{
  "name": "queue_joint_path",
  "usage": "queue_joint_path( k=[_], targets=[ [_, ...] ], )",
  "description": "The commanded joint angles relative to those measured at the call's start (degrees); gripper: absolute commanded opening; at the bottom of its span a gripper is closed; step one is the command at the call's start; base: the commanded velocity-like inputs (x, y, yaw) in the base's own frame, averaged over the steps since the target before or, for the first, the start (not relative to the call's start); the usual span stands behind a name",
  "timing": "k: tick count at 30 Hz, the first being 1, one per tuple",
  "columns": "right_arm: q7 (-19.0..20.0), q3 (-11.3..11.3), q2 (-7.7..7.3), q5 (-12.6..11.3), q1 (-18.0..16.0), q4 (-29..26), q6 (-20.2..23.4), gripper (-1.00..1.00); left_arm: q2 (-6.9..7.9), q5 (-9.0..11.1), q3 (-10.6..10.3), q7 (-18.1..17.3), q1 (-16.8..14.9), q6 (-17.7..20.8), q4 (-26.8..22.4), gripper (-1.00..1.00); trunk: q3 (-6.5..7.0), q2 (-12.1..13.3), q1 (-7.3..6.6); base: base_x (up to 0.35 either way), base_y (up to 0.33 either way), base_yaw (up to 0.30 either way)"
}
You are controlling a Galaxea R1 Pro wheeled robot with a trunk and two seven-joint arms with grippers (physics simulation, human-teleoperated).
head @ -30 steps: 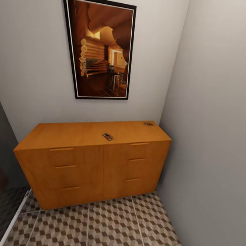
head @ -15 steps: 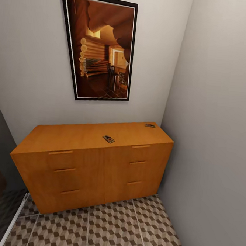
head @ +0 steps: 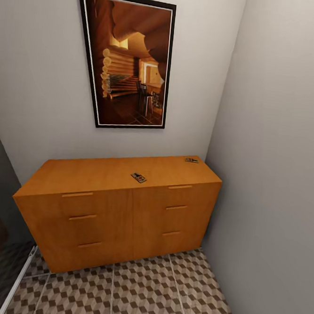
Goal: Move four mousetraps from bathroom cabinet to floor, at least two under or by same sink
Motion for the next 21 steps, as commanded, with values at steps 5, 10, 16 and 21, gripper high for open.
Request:
queue_joint_path(
  k=[5,10,16,21],
  targets=[
    [-0.2,0.3,0.12,-0.2,-0.1,-0.2,-0.1,1.0,0.0,0.6,-0.4,-0.1,0.0,0.2,0.0,1.0,-0.06,0.0,0.0,0.0,-0.088,0.0],
    [0.2,0.3,0.24,-0.2,-0.1,-0.3,-0.1,1.0,0.0,0.6,-0.4,-0.1,0.0,0.2,0.0,1.0,-0.06,0.0,0.0,0.0,-0.194,0.091],
    [0.2,0.2,0.24,-0.2,-0.1,-0.3,-0.1,1.0,0.0,0.6,-0.4,-0.1,0.0,0.2,0.0,1.0,-0.1,0.0,0.0,0.0,-0.201,0.186],
    [0.2,0.3,0.3,-0.2,-0.1,-0.3,-0.1,1.0,0.0,0.8,-0.4,-0.1,-0.1,0.2,0.0,1.0,-0.12,0.0,0.0,0.0,-0.049,0.047]
  ],
)
